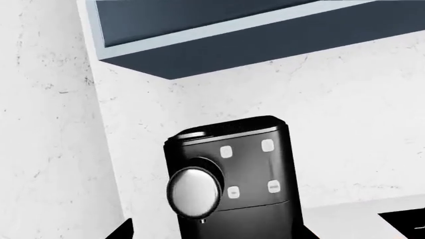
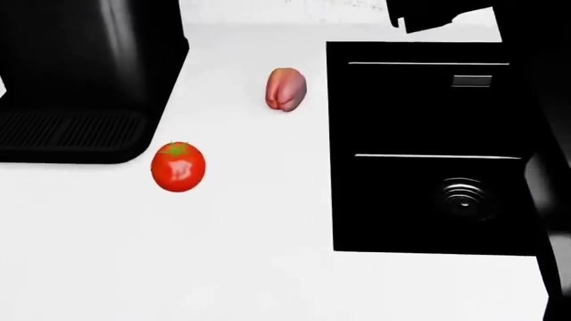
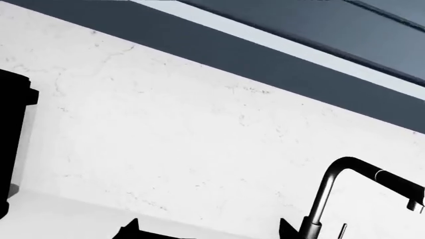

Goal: Place the avocado, onion, tomato and bell pepper on the cutting board.

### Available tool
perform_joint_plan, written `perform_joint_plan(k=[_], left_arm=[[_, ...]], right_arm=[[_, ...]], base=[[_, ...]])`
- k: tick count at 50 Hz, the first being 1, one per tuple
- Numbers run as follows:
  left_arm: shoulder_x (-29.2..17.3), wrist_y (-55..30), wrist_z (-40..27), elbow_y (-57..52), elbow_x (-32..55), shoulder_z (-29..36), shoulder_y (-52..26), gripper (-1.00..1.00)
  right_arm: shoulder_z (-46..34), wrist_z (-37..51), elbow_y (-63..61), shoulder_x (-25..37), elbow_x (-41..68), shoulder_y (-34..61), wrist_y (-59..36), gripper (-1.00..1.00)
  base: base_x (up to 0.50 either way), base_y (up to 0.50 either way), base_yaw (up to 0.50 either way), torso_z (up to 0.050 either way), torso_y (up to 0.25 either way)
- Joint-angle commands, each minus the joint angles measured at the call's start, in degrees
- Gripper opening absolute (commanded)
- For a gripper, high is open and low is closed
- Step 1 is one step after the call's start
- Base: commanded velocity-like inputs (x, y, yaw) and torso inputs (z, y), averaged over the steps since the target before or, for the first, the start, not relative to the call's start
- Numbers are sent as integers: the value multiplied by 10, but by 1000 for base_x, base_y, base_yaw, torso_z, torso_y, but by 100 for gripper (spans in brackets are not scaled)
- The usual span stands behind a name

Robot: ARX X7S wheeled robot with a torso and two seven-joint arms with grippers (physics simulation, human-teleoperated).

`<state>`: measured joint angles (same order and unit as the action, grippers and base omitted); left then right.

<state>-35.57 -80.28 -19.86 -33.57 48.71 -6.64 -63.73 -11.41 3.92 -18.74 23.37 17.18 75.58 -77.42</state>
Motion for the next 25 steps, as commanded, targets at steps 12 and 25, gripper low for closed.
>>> perform_joint_plan(k=[12, 25], left_arm=[[-3, -38, -12, -20, 49, -17, -23, 100], [5, -76, -40, -34, 106, -39, -49, 100]], right_arm=[[5, -4, 2, -9, 13, -7, 2, 100], [15, 0, 3, -9, 18, -6, -12, 100]], base=[[379, 0, 0, 0, 1], [293, 0, 0, 0, 1]])
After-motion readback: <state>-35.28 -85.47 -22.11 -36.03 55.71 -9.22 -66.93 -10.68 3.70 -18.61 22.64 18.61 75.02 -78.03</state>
